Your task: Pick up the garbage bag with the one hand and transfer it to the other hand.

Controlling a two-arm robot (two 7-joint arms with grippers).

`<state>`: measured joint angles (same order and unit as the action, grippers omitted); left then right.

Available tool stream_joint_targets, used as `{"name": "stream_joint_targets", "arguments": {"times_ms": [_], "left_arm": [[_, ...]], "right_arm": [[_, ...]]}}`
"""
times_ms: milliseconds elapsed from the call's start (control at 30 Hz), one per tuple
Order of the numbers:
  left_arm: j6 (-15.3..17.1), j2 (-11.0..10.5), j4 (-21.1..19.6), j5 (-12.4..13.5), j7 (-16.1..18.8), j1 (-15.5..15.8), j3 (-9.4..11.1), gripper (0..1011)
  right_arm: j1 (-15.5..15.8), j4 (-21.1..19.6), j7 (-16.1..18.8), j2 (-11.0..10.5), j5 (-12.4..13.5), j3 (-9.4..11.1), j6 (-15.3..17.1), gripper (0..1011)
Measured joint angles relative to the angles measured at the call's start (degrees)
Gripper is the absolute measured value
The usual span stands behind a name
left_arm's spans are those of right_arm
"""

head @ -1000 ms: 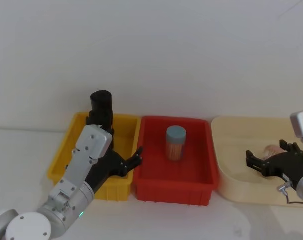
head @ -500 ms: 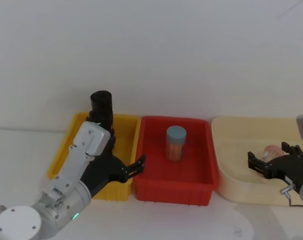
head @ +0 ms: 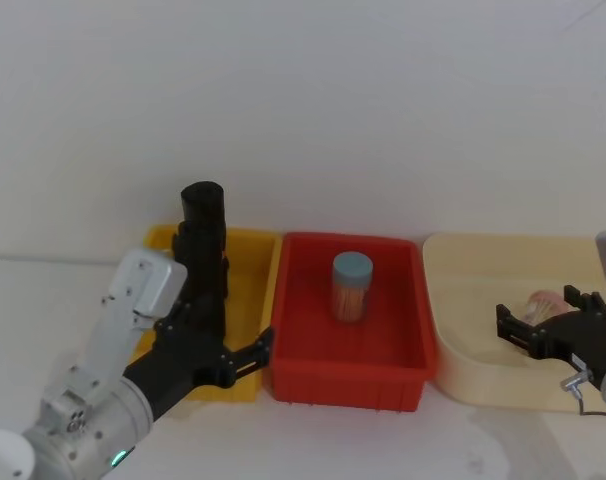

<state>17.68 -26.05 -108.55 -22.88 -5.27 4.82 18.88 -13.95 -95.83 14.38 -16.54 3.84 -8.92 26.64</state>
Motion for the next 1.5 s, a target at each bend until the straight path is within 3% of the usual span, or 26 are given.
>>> {"name": "stream_joint_targets", "arguments": {"times_ms": [367, 667, 1100, 1500], "left_arm": [[3.44, 0.34, -5.78, 1.19, 6.12, -4.66, -3.40, 1001], [4.87, 0.94, -6.34, 1.88, 8.57, -5.07, -5.67, 1001], [6.49, 1.36, -0.95, -0.28, 6.05, -1.10, -7.91, 1001], [7.43, 1.09, 6.32, -2.03, 0.57, 4.69, -7.75, 1001]], "right_arm": [[0.11, -0.10, 0.03, 0.03, 0.09, 0.08, -0.02, 999], [0.16, -0.17, 0.03, 0.02, 0.14, 0.14, -0.02, 999], [0.18, -0.17, 0.02, 0.02, 0.14, 0.16, -0.02, 999], [0.19, -0.16, 0.02, 0.02, 0.14, 0.16, -0.01, 999]]}}
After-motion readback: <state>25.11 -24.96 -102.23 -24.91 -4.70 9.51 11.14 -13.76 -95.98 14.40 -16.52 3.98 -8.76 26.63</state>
